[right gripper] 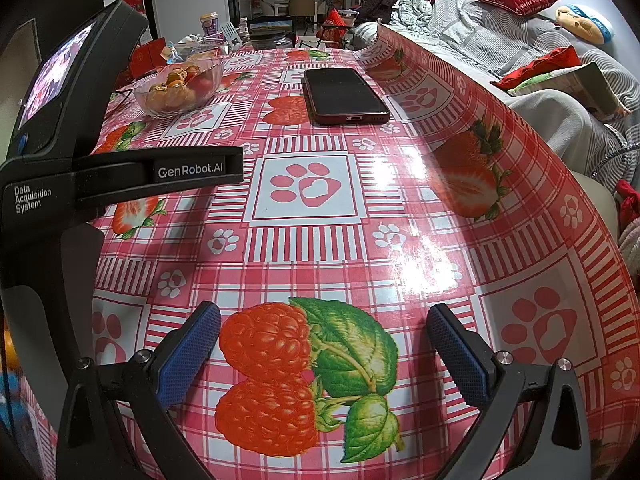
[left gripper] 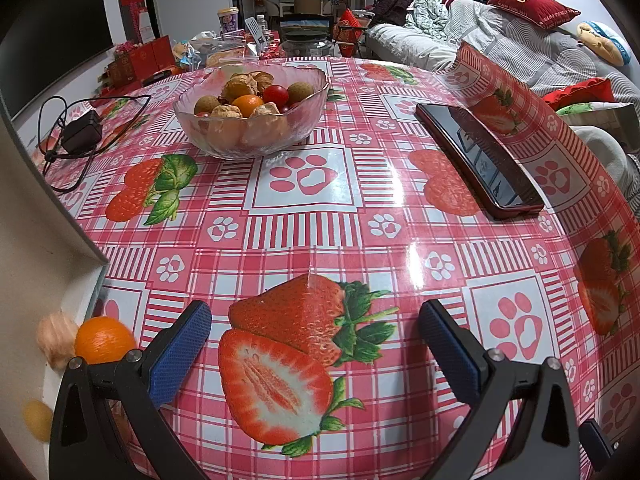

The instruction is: Organize fruits

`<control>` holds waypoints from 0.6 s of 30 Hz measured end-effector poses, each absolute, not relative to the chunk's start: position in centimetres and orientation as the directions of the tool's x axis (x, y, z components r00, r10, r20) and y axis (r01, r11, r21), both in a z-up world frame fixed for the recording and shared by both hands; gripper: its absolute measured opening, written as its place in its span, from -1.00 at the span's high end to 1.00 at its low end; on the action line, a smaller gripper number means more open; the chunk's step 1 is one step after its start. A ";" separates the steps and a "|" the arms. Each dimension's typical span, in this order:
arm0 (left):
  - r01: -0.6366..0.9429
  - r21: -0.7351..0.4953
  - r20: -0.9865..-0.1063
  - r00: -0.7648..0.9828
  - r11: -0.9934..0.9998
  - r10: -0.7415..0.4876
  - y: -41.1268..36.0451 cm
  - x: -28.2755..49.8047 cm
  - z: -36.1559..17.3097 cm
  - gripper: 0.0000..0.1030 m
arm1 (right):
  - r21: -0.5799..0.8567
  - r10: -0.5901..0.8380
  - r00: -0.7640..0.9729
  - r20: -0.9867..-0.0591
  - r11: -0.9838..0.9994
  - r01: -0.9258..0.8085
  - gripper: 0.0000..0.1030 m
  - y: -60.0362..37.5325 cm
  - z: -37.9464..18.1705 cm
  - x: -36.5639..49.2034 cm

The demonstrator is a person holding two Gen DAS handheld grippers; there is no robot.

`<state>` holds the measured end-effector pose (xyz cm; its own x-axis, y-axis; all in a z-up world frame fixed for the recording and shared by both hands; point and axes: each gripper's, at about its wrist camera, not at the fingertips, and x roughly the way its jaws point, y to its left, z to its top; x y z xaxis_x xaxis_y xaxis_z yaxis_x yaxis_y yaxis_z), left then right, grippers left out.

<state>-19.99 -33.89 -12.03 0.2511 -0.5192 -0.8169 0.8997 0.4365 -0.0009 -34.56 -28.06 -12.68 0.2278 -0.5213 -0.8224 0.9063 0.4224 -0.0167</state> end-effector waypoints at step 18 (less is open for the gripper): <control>0.900 -0.001 -0.817 0.251 0.437 -0.519 -33.9 -20.0 -12.0 -1.00 | -0.017 -0.521 0.228 -0.823 0.422 0.906 -1.00 -28.0 -12.7 -34.4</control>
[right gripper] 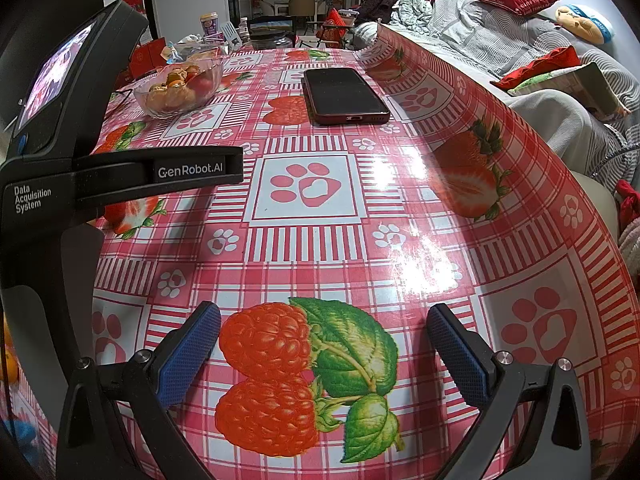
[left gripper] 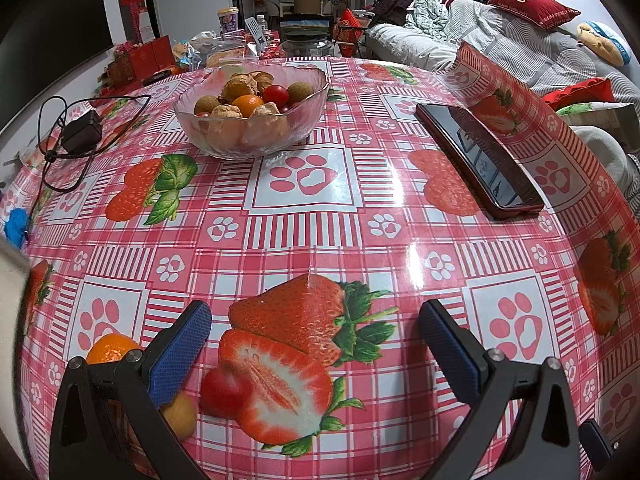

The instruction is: Organize fruits

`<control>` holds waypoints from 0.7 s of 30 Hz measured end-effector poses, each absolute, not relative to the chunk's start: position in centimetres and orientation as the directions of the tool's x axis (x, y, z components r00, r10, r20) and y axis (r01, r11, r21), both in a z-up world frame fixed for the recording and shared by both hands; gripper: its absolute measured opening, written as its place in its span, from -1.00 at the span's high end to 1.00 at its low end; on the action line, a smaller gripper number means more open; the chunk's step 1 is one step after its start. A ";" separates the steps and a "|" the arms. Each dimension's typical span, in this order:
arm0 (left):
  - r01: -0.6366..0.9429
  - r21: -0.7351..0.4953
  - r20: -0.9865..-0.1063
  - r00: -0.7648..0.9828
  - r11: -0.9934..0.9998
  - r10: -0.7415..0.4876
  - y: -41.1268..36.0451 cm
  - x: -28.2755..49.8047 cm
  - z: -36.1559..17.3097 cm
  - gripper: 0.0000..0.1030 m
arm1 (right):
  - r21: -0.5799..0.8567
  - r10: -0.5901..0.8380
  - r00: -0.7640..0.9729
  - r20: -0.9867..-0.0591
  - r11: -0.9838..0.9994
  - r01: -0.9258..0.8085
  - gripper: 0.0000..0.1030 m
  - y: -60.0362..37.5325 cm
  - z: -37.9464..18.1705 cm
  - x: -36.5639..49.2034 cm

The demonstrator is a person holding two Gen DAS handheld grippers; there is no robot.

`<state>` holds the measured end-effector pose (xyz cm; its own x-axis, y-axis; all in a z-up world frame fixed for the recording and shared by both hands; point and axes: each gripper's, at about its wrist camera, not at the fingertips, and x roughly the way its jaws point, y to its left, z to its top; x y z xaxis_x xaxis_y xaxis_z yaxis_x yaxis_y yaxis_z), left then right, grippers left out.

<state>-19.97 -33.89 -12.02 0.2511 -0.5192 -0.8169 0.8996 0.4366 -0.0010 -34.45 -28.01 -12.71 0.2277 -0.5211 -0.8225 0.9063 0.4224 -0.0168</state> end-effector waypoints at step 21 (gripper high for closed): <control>0.899 -0.001 -0.817 0.251 0.437 -0.519 -33.9 -20.0 -12.0 -1.00 | -0.017 -0.521 0.228 -0.822 0.422 0.906 -1.00 -28.0 -12.7 -34.4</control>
